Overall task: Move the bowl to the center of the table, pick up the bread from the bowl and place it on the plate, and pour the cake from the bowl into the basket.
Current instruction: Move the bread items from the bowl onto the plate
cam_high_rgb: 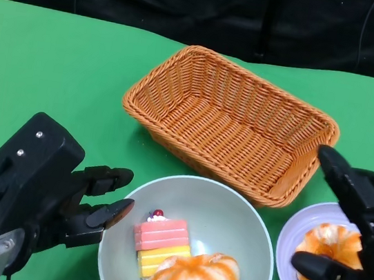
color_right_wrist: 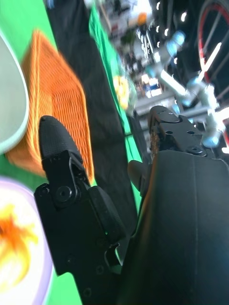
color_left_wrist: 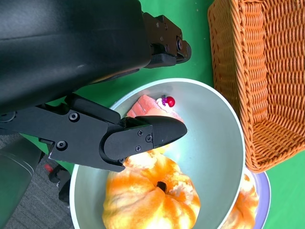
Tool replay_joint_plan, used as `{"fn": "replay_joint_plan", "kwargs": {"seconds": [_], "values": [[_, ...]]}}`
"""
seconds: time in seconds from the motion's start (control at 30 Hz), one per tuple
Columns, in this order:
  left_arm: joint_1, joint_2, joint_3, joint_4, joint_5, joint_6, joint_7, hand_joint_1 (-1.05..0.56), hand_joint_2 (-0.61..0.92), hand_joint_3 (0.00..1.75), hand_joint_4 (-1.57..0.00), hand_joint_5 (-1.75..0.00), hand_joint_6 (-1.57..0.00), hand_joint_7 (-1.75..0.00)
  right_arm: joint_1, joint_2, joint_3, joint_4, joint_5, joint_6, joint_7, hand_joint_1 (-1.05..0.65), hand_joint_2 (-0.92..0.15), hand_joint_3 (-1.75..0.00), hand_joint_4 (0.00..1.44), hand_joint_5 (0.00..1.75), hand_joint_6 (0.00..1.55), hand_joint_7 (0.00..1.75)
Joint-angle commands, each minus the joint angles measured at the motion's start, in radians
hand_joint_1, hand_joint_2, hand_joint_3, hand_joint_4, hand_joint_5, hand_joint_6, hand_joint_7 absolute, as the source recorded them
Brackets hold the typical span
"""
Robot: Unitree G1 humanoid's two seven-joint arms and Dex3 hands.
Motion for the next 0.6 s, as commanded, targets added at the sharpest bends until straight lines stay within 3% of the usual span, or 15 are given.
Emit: {"fn": "replay_joint_plan", "kwargs": {"seconds": [0.03,0.17,0.37,0.6], "values": [[-0.012,0.005,0.007,0.008,-0.002,-0.011,-0.005,-0.53,0.92,0.58,-0.11,-0.08,-0.13,0.0,0.01,0.019,0.014,-0.051,0.029,-0.001,0.042,-0.69,-0.92,-0.19,0.0,0.89,0.19,0.17],[-0.011,0.007,0.008,0.006,-0.003,-0.01,-0.008,-0.53,0.92,0.58,-0.1,-0.08,-0.13,0.0,0.011,0.029,0.065,-0.109,0.102,0.01,0.148,-0.64,-0.92,-0.12,0.0,0.88,0.19,0.21],[-0.017,0.002,0.008,-0.007,-0.001,0.022,0.004,-0.52,0.92,0.58,-0.12,-0.09,-0.14,-0.01,-0.039,0.006,0.126,-0.109,0.146,0.009,0.283,-0.62,-0.91,-0.04,0.02,1.0,0.21,0.31],[-0.016,0.0,0.006,-0.013,0.003,0.028,0.006,-0.53,0.92,0.58,-0.13,-0.09,-0.14,0.0,-0.094,-0.002,0.191,-0.051,0.159,0.025,0.378,-0.63,-0.88,0.0,0.11,0.87,0.26,0.35]]}}
